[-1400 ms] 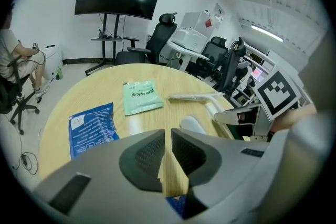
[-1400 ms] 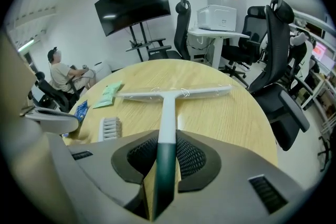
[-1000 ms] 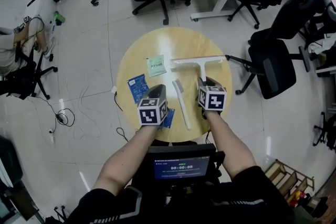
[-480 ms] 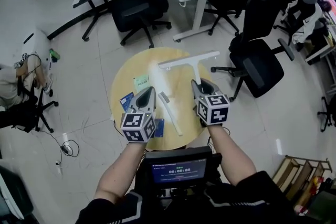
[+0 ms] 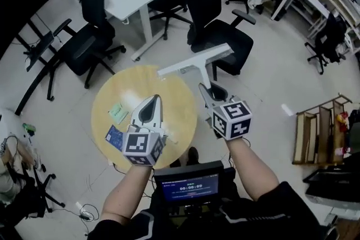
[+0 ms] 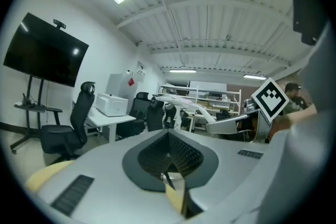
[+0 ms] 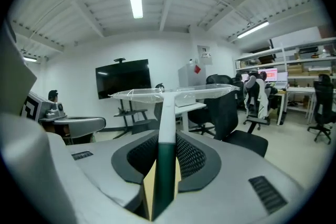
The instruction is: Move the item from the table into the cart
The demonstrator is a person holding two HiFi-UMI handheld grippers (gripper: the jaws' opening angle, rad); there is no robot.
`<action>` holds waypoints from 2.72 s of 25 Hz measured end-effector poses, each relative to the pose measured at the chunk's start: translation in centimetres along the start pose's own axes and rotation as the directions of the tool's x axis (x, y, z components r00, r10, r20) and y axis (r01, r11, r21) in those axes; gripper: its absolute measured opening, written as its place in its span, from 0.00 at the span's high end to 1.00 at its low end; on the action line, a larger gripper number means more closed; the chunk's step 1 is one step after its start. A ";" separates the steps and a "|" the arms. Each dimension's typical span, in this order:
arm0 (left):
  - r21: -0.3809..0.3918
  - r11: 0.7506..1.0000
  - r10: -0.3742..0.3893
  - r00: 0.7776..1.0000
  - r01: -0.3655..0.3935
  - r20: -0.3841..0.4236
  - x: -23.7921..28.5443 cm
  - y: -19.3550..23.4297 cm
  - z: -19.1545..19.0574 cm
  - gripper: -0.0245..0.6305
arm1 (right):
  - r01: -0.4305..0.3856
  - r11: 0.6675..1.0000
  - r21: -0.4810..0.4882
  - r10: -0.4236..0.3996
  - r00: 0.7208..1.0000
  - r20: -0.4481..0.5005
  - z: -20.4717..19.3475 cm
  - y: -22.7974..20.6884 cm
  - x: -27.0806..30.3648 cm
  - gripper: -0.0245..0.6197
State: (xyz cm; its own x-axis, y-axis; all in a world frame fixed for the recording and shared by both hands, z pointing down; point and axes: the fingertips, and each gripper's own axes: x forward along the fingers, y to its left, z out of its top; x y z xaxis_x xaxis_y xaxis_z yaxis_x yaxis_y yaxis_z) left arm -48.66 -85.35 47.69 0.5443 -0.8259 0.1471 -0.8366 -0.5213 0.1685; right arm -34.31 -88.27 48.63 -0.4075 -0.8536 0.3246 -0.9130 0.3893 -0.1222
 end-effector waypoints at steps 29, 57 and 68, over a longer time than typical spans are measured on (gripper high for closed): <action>0.038 0.219 -0.970 0.222 0.975 -0.096 -2.9 -94.7 -7.8 0.96 | 0.893 0.327 0.309 -0.945 0.304 0.122 -14.7 -33.1 -90.1 0.84; -0.059 -0.780 -0.615 -0.781 0.623 -0.106 -61.4 -149.6 -16.1 0.96 | 0.652 -0.661 0.371 -0.732 -0.670 -0.123 -32.0 -2.2 -157.3 0.84; -0.124 -0.898 -0.419 -0.907 0.421 -0.044 -80.4 -156.5 -13.6 0.96 | 0.511 -0.811 0.286 -0.568 -0.805 -0.172 -32.2 9.9 -171.1 0.84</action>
State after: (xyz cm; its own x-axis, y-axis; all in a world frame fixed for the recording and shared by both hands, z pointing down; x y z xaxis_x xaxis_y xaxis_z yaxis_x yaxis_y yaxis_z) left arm 39.34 65.55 22.77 -0.1400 0.9769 -0.1613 0.9886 0.1469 0.0317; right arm 27.04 72.78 22.03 0.8502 0.5256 -0.0304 0.5257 -0.8507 -0.0033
